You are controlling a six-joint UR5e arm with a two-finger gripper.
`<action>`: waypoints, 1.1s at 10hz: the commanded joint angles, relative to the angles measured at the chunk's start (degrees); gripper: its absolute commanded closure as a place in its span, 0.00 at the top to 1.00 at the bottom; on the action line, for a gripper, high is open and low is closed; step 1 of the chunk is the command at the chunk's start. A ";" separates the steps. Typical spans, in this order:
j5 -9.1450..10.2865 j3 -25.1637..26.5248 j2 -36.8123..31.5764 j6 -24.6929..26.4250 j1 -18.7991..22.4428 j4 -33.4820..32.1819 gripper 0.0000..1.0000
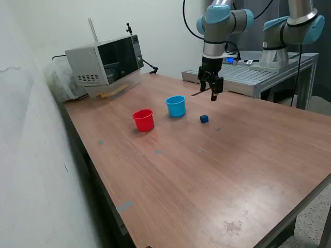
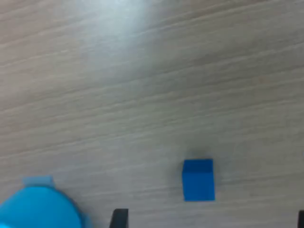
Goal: Place red objects in the red bin, and blue objects in the blue bin.
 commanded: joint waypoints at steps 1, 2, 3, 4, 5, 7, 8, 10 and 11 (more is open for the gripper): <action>1.45 -1.63 6.23 0.56 0.74 -1.34 1.00; 1.54 -1.71 7.55 0.56 0.56 -1.78 1.00; 1.54 -1.97 8.69 0.56 0.30 -2.04 1.00; 1.54 -2.59 9.49 0.56 0.13 -2.05 1.00; 1.54 -2.94 9.84 0.56 0.04 -1.96 1.00; 1.54 -3.64 10.55 0.48 -0.84 -1.96 1.00; 1.54 -4.26 10.72 0.39 -0.84 -1.96 1.00; 1.54 -4.79 10.72 -0.40 -0.93 -1.96 1.00; 1.54 -5.49 10.90 -1.45 -0.93 -1.96 1.00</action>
